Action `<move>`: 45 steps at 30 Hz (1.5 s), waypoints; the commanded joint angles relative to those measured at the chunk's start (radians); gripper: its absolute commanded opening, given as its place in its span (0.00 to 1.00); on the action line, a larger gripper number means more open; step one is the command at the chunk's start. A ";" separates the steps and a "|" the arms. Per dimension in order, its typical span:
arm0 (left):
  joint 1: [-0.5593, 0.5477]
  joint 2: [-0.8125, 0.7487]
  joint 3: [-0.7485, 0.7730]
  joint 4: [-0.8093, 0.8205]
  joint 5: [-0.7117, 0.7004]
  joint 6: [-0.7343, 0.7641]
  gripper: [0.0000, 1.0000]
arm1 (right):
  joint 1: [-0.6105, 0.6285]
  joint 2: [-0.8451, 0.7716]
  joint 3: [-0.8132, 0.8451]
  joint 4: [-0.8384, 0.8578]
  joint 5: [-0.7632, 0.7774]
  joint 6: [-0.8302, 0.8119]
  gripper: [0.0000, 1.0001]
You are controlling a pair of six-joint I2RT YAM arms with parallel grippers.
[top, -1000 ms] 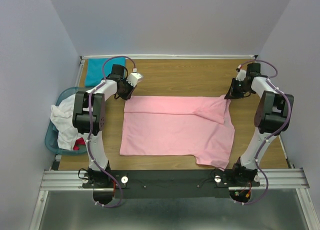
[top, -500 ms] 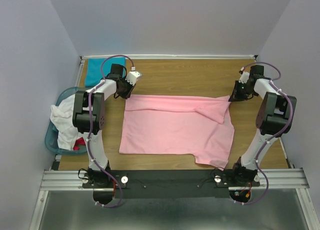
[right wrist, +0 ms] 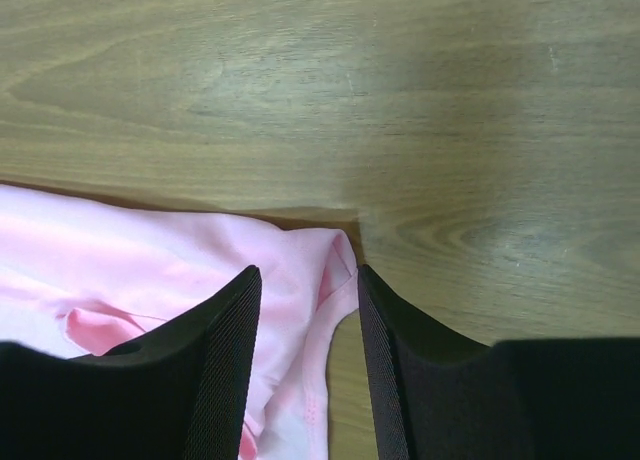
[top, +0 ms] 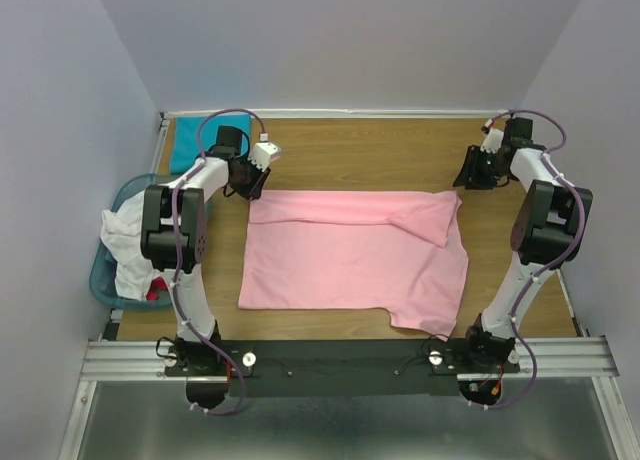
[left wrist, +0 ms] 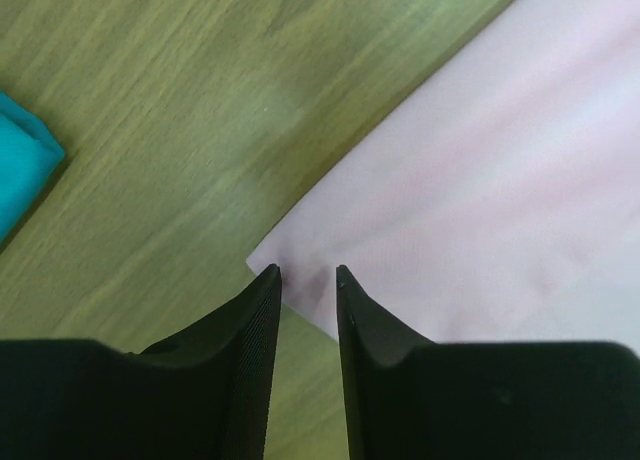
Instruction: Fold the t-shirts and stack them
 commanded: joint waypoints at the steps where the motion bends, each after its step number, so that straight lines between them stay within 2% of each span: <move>1: 0.009 -0.137 -0.025 -0.089 0.078 0.072 0.37 | -0.008 -0.051 0.020 -0.044 -0.018 -0.063 0.52; 8: 0.007 -0.208 -0.131 -0.150 0.071 0.134 0.36 | 0.035 -0.152 -0.017 -0.211 -0.085 -0.200 0.50; 15: 0.007 -0.219 -0.180 -0.130 0.118 0.100 0.36 | 0.156 -0.169 -0.106 -0.230 -0.093 -0.217 0.35; 18: 0.005 -0.216 -0.194 -0.120 0.126 0.089 0.36 | 0.216 -0.142 -0.113 -0.216 -0.072 -0.203 0.31; 31: 0.005 -0.211 -0.218 -0.094 0.117 0.072 0.36 | 0.359 -0.045 -0.152 -0.167 -0.012 -0.194 0.30; 37: 0.007 -0.211 -0.221 -0.089 0.112 0.077 0.36 | 0.391 -0.092 -0.192 -0.188 -0.045 -0.218 0.30; 45: 0.005 -0.211 -0.229 -0.086 0.112 0.077 0.36 | 0.423 -0.201 -0.262 -0.314 -0.128 -0.319 0.30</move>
